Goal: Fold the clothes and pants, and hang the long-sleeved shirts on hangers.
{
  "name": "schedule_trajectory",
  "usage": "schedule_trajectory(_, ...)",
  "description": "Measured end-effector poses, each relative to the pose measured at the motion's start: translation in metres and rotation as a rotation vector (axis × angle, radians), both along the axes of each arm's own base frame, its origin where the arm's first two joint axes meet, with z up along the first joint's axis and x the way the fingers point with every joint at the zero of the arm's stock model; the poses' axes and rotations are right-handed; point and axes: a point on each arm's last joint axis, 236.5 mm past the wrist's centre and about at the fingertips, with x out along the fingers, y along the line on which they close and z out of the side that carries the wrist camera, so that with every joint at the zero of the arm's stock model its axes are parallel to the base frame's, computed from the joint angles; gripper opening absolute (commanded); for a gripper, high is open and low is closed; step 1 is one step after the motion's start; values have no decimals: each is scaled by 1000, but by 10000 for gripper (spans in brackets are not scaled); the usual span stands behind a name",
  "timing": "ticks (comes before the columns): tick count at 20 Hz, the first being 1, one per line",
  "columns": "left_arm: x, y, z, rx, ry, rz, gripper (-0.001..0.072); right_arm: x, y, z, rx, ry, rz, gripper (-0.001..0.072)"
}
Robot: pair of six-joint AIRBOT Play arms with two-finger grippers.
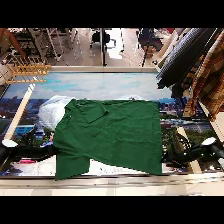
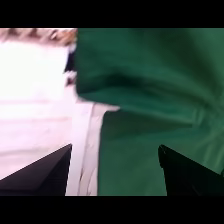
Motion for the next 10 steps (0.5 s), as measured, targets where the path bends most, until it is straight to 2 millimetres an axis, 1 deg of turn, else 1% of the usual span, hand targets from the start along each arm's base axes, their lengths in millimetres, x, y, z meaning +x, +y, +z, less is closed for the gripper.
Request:
schedule_trajectory(2,6,-8,-3,26,-29,-31,587,-10,1,-7,5,36,15,516)
schedule_trajectory(3,8,-13,-4,35,-39,-46,516,-15,2,-11,8,57,23,515)
schedule_trajectory(4,9,-15,-7,44,-45,-57,390,-20,2,-15,12,76,28,514)
schedule_trajectory(5,10,-17,-9,52,-46,-64,278,-24,3,-18,18,94,33,508)
schedule_trajectory(6,9,-18,-12,56,-42,-69,179,-26,5,-19,28,106,35,485)
schedule_trajectory(8,7,-21,-16,54,-25,-75,56,-30,6,-22,37,126,41,419)
schedule_trajectory(9,6,-23,-17,52,-19,-78,52,-32,6,-23,37,132,43,418)
schedule_trajectory(10,5,-24,-18,49,-13,-78,8,-32,6,-24,38,133,45,408)
